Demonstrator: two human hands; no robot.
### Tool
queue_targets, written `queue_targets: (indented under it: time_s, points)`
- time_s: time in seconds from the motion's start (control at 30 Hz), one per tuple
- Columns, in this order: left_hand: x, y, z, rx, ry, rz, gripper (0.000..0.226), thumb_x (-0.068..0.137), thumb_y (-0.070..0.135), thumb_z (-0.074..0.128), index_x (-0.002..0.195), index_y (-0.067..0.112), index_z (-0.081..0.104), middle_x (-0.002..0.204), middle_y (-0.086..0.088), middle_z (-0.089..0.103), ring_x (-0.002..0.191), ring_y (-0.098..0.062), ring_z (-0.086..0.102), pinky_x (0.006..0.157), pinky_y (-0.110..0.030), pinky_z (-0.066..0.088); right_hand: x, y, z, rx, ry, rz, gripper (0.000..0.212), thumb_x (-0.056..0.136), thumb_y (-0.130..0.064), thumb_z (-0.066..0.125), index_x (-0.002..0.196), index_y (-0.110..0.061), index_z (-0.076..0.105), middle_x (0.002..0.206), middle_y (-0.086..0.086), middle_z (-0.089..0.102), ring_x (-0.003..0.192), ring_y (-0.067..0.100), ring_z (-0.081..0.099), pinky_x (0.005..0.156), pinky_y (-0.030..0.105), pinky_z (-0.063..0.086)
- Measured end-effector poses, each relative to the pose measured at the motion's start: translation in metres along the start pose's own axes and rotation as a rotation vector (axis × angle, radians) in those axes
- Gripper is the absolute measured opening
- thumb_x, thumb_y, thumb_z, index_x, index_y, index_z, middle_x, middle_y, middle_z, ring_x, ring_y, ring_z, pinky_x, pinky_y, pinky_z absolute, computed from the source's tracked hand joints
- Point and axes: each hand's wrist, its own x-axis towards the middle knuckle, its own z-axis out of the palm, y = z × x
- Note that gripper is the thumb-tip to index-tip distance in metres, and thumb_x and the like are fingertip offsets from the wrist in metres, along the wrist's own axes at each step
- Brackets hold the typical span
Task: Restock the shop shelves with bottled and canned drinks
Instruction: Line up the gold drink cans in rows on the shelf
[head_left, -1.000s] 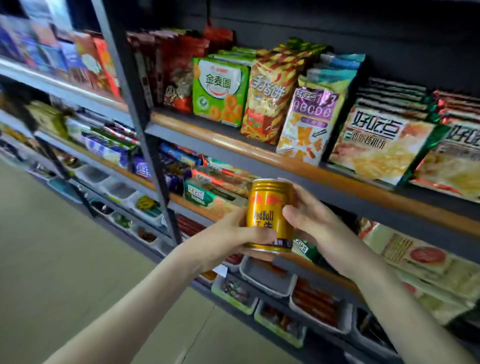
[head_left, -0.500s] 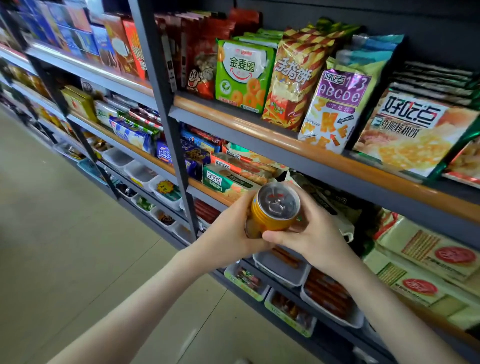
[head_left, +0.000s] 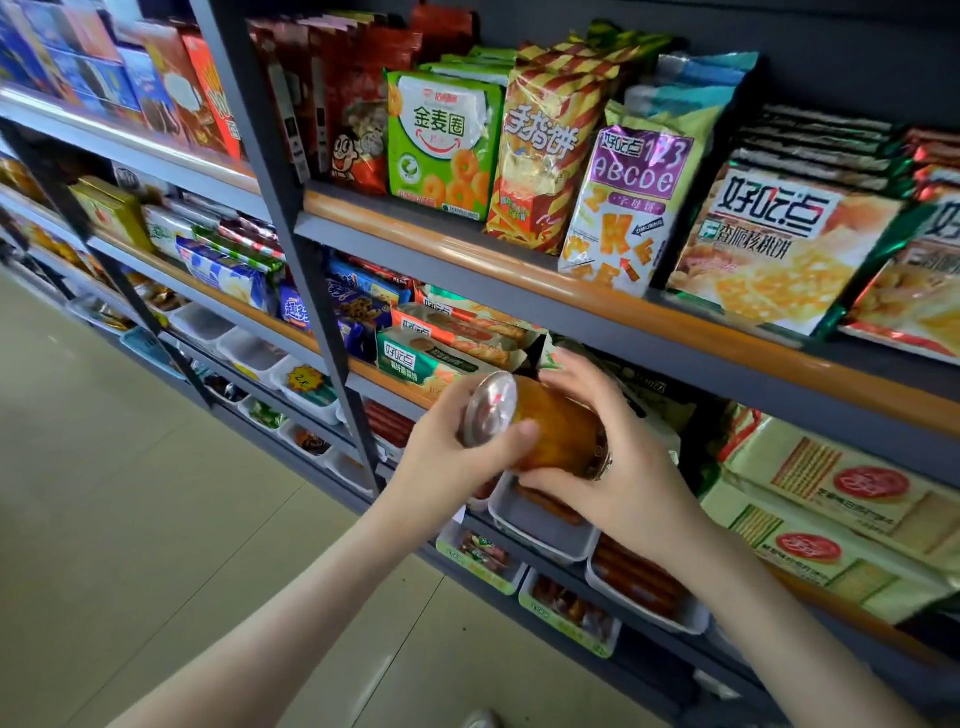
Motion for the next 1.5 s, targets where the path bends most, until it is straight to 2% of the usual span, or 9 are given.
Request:
queue_targets:
  time_s: [0.17, 0.33, 0.47, 0.6, 0.7, 0.93, 1.3, 1.37, 1.5]
  points:
    - [0.012, -0.018, -0.003, -0.482, 0.000, -0.213, 0.037, 0.082, 0.040, 0.065, 0.110, 0.018, 0.056, 0.099, -0.010, 0.074, 0.094, -0.031, 0.070, 0.077, -0.041, 0.060, -0.007, 0.013, -0.009, 0.243, -0.048, 0.150, 0.078, 0.066, -0.043, 0.083, 0.132, -0.041, 0.042, 0.125, -0.031, 0.053, 0.118, -0.007, 0.051, 0.091, 0.008, 0.043]
    - [0.014, -0.025, 0.005, -0.751, -0.001, -0.416, 0.063, 0.080, 0.046, 0.055, 0.131, 0.008, 0.049, 0.116, -0.023, 0.065, 0.096, -0.033, 0.067, 0.082, -0.040, 0.057, -0.008, 0.014, 0.011, 0.227, 0.081, 0.110, 0.066, 0.069, -0.044, 0.076, 0.127, -0.028, 0.048, 0.120, -0.020, 0.055, 0.114, 0.007, 0.058, 0.088, 0.025, 0.053]
    - [0.018, -0.026, 0.006, -0.762, -0.011, -0.491, 0.065, 0.080, 0.044, 0.059, 0.123, -0.004, 0.057, 0.115, -0.021, 0.066, 0.092, -0.028, 0.067, 0.088, -0.037, 0.052, -0.007, 0.017, 0.017, 0.025, 0.139, -0.017, 0.072, 0.069, -0.026, 0.082, 0.132, -0.016, 0.047, 0.128, -0.008, 0.052, 0.120, -0.008, 0.046, 0.095, 0.009, 0.039]
    - [0.022, -0.024, 0.003, -0.769, -0.077, -0.478, 0.053, 0.087, 0.047, 0.051, 0.089, 0.000, 0.075, 0.095, -0.018, 0.071, 0.080, -0.027, 0.071, 0.077, -0.039, 0.057, -0.005, 0.019, 0.019, -0.074, -0.009, -0.146, 0.077, 0.074, -0.016, 0.081, 0.139, -0.022, 0.038, 0.136, -0.015, 0.038, 0.132, -0.004, 0.035, 0.104, 0.009, 0.031]
    - [0.024, -0.018, -0.004, -0.656, -0.116, -0.468, 0.042, 0.082, 0.042, 0.057, 0.099, 0.005, 0.065, 0.086, -0.015, 0.072, 0.072, -0.027, 0.071, 0.065, -0.037, 0.060, -0.001, 0.020, 0.010, -0.060, -0.207, -0.125, 0.079, 0.079, -0.025, 0.079, 0.141, -0.038, 0.032, 0.140, -0.032, 0.021, 0.136, -0.005, 0.025, 0.104, 0.005, 0.027]
    - [0.051, 0.025, -0.016, -0.179, -0.115, -0.127, 0.070, 0.063, 0.028, 0.077, 0.126, 0.021, 0.048, 0.119, -0.011, 0.065, 0.101, -0.027, 0.068, 0.078, -0.039, 0.058, 0.025, -0.001, -0.033, -0.009, -0.147, -0.063, 0.061, 0.083, -0.051, 0.067, 0.132, -0.059, 0.031, 0.138, -0.031, 0.034, 0.130, -0.008, 0.036, 0.104, 0.013, 0.036]
    - [0.088, 0.164, 0.033, 0.163, -0.198, 0.447, 0.070, 0.061, 0.040, 0.088, 0.119, 0.028, 0.050, 0.108, 0.004, 0.067, 0.097, -0.009, 0.068, 0.080, -0.028, 0.057, 0.068, -0.072, -0.121, -0.127, 0.167, -0.107, 0.102, 0.068, -0.058, 0.069, 0.150, -0.036, 0.013, 0.152, -0.012, 0.031, 0.132, -0.002, 0.036, 0.104, 0.020, 0.042]
    - [0.094, 0.187, 0.040, 0.187, -0.244, 0.531, 0.068, 0.055, 0.045, 0.080, 0.114, 0.029, 0.051, 0.105, 0.005, 0.068, 0.098, -0.012, 0.068, 0.082, -0.032, 0.056, 0.071, -0.084, -0.143, -0.152, 0.218, -0.118, 0.096, 0.076, -0.051, 0.069, 0.150, -0.039, 0.010, 0.152, -0.015, 0.028, 0.131, -0.007, 0.032, 0.101, 0.005, 0.033]
    - [0.107, 0.230, 0.056, 0.189, -0.447, 0.620, 0.065, 0.055, 0.042, 0.081, 0.107, 0.029, 0.044, 0.092, 0.011, 0.065, 0.086, -0.012, 0.066, 0.069, -0.028, 0.054, 0.078, -0.109, -0.195, -0.143, 0.259, -0.105, 0.085, 0.068, -0.059, 0.069, 0.140, -0.051, 0.025, 0.137, -0.023, 0.037, 0.124, -0.008, 0.040, 0.099, 0.019, 0.037]
